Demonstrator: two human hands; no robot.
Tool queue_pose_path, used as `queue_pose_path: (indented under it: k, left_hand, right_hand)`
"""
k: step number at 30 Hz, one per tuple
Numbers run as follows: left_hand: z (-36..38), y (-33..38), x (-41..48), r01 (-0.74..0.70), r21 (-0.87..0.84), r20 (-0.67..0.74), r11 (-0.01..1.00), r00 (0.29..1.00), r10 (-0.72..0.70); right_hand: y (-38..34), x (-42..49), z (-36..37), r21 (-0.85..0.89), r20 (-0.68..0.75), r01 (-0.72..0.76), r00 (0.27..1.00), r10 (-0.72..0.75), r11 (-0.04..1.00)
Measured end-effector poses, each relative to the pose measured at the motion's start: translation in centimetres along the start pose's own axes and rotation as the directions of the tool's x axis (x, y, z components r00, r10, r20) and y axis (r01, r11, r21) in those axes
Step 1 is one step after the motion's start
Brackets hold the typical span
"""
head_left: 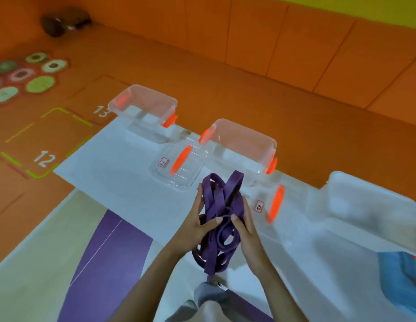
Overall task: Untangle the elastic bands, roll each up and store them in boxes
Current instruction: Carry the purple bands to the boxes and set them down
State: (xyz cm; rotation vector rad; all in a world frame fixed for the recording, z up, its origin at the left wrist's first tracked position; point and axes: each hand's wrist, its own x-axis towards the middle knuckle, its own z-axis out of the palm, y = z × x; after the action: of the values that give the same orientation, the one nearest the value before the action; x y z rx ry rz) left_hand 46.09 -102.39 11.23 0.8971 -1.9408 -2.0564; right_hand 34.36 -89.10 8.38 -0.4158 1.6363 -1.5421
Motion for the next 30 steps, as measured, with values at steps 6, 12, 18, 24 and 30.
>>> queue_pose_path:
  k: [6,12,18,24,30]
  left_hand:
    - [-2.8,-3.1,4.3,0.097,0.109,0.001,0.989,0.995,-0.098]
    - [-5.6,-5.3,7.3,0.117,0.265,-0.049,0.957,0.993,-0.108]
    - [-8.2,-7.3,10.4,0.068,0.546,0.147,0.835,0.974,-0.175]
    - [-11.5,-7.5,12.2,-0.002,0.699,0.251,0.715,0.937,-0.244]
    - [-15.5,-5.4,13.6,-0.168,0.838,0.403,0.519,0.833,-0.380]
  right_hand:
    - [3.1,4.1,1.4,-0.135,0.057,-0.075,0.995,0.083,0.988]
    - [5.4,6.3,2.4,-0.243,-0.017,-0.113,0.994,0.112,0.964]
    - [7.9,7.4,4.0,-0.396,-0.225,-0.244,0.960,0.164,0.885]
    - [7.8,8.6,6.6,-0.191,-0.436,-0.306,0.878,0.199,0.933]
    - [6.7,7.7,7.8,-0.449,-0.508,-0.447,0.840,0.191,0.774]
